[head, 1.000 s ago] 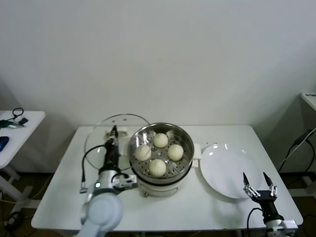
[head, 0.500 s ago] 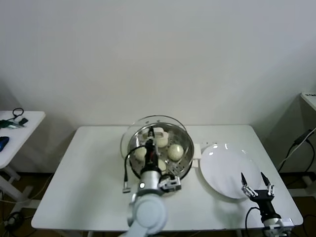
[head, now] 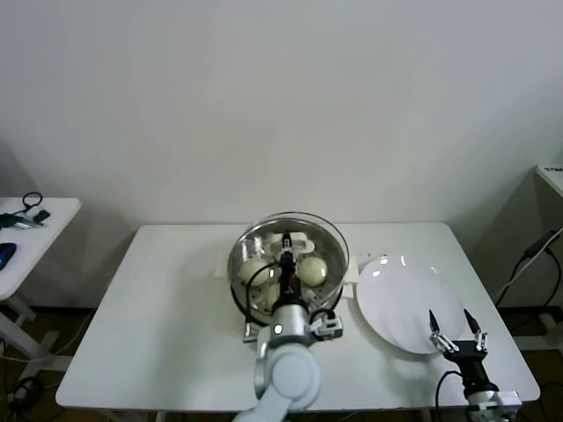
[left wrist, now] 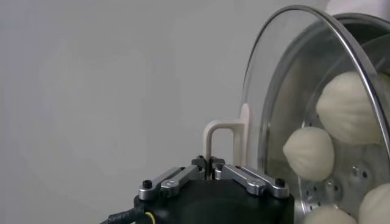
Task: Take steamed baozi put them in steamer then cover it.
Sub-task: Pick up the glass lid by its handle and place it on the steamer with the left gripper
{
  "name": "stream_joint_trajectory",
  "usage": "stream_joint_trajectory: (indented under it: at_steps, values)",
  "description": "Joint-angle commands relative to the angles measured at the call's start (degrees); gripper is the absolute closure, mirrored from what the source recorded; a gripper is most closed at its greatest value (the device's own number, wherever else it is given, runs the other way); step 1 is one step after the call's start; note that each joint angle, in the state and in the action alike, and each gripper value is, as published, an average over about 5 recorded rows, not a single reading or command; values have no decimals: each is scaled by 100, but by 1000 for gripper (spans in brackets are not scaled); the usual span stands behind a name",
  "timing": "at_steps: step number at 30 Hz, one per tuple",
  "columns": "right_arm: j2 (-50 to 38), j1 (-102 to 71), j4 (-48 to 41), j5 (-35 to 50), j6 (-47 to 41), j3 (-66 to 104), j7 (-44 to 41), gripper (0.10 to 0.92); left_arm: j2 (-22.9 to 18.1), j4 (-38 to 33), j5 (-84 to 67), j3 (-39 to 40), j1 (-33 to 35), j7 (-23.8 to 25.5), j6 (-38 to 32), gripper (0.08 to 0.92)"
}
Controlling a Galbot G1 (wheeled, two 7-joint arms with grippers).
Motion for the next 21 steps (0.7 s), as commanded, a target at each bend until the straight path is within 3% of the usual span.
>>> stream_joint_trajectory:
  at_steps: [1,21]
  values:
    - [45,13,0,-6,14,2,1,203,-172,257,150,100,-45,-5,33,867]
    - [168,-34,39,-38,13,34,-1,203,23,363,-9,-63,38,-241,20,867]
